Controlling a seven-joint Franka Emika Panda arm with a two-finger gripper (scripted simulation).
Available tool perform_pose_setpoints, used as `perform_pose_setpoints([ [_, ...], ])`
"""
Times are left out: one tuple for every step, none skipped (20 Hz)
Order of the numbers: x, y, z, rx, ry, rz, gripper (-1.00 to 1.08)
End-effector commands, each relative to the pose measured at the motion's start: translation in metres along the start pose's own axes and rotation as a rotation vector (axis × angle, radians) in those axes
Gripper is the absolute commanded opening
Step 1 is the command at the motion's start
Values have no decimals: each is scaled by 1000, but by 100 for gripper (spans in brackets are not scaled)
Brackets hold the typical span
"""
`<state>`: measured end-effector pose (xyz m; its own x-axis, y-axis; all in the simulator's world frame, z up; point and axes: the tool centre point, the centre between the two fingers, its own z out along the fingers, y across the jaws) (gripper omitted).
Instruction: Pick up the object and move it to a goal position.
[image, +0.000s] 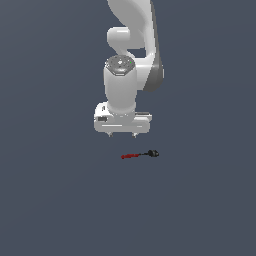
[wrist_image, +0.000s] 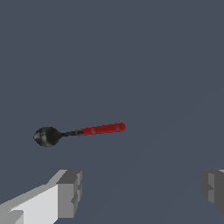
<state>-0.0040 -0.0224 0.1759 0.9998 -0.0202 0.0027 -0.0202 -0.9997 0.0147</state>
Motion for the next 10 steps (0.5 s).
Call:
perform_pose_setpoints([
  [0, 0, 0, 0, 0, 0, 100],
  [0, 0, 0, 0, -1, -1, 100],
  [-1, -1, 1, 0, -3, -5, 100],
  [-1, -2, 2, -1, -6, -10, 100],
  [-2, -3, 3, -1, -10, -18, 100],
  [-3, -5, 4, -2, -15, -28, 100],
  [-5, -7, 6, -2, -21, -40, 100],
  [-6, -9, 8, -3, -27, -50, 100],
  [-7, -10, 9, -3, -31, -59, 100],
  [-8, -11, 10, -4, -35, -64, 100],
])
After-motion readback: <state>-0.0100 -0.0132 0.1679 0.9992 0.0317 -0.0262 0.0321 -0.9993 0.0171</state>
